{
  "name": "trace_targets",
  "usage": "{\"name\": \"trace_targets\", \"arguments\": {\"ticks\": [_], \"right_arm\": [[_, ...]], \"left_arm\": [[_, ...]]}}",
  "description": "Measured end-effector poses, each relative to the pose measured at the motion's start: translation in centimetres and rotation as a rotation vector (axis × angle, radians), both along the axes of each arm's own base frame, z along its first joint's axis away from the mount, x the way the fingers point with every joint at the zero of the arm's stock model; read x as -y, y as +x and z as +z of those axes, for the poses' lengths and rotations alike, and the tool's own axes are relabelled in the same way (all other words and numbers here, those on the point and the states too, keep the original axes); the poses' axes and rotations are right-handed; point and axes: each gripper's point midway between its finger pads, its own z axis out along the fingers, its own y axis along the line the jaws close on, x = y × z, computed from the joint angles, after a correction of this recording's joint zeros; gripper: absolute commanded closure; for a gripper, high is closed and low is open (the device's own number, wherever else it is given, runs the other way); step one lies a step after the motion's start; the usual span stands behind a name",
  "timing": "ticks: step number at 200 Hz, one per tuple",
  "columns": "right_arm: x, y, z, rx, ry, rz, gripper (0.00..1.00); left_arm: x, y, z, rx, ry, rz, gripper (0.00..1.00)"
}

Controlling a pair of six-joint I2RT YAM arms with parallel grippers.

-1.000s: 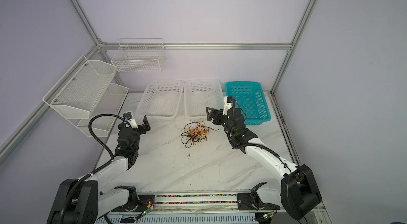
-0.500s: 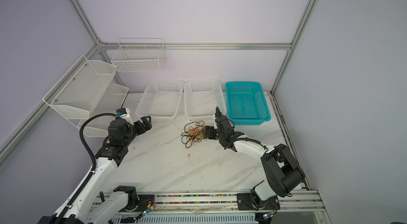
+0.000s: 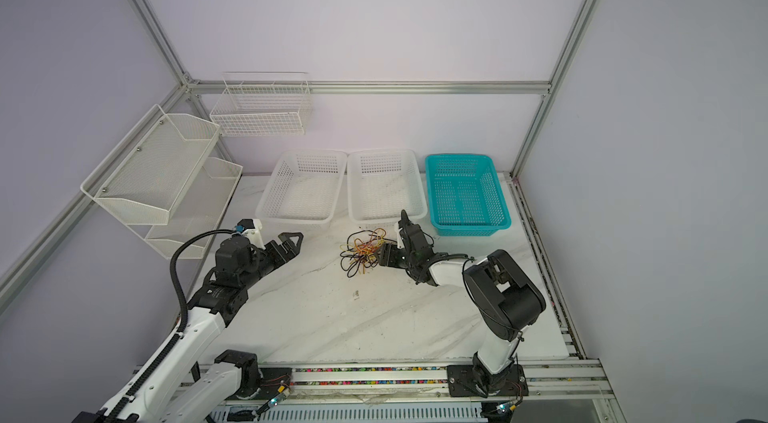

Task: Untangle the cables
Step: 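Move both grippers toward the tangled red, yellow and black wire bundle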

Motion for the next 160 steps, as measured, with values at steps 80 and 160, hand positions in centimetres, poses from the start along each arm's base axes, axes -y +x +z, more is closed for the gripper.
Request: {"name": "trace_targets", "arguments": {"ticks": [80,160], "right_arm": [[-2.3,1.1,-0.2,0.038,0.119,0.015,0.39],[-5.0,-0.1,-1.2,0.058,0.113,0.077,0.74]], "left_arm": [[3.9,-1.8,-5.7,-0.117,-0.032,-0.069,0.0],[6.1,-2.2,-7.7,-0.153,-0.062,-0.088,0.0]]}}
